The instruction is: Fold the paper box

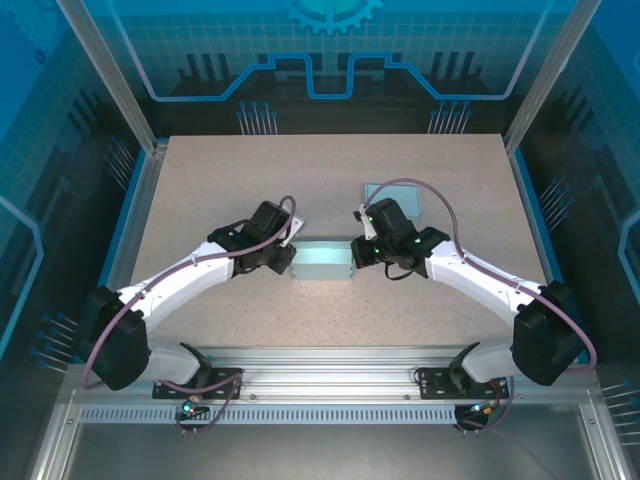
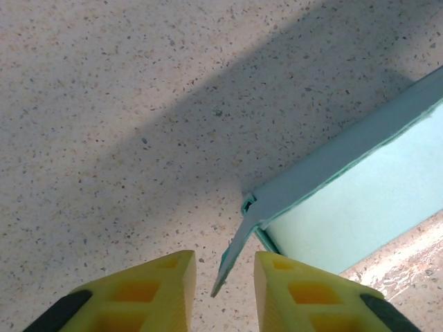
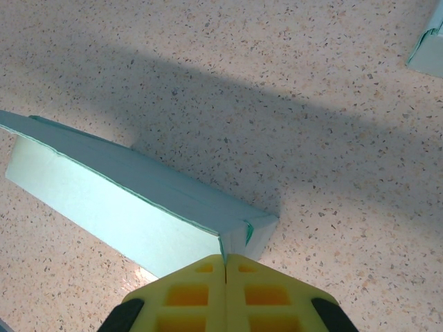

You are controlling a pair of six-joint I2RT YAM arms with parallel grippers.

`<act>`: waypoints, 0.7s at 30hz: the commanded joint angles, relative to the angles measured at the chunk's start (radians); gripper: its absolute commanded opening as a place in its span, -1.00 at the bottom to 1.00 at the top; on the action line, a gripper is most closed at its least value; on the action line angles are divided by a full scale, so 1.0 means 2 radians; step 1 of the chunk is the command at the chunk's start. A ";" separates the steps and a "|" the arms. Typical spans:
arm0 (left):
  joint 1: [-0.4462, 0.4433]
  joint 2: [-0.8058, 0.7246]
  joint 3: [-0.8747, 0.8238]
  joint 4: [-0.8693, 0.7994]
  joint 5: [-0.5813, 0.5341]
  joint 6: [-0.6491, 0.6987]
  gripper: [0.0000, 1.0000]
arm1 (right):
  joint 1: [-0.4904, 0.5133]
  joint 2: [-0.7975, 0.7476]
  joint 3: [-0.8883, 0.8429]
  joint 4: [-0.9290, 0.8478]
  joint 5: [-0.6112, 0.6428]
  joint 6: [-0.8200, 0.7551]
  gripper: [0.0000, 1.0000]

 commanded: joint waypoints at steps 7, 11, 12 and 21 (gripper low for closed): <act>0.003 -0.002 0.014 -0.017 0.032 -0.025 -0.63 | 0.011 0.004 0.004 -0.013 0.004 -0.004 -0.98; 0.003 -0.011 0.012 -0.012 0.015 -0.029 -0.39 | 0.011 0.004 0.004 -0.013 0.005 -0.005 -0.99; 0.003 -0.014 0.010 -0.009 0.010 -0.028 -0.39 | 0.011 0.004 0.004 -0.013 0.005 -0.006 -0.99; 0.003 -0.018 0.021 -0.013 0.005 -0.029 -0.64 | 0.011 0.004 0.007 -0.015 0.006 -0.006 -0.99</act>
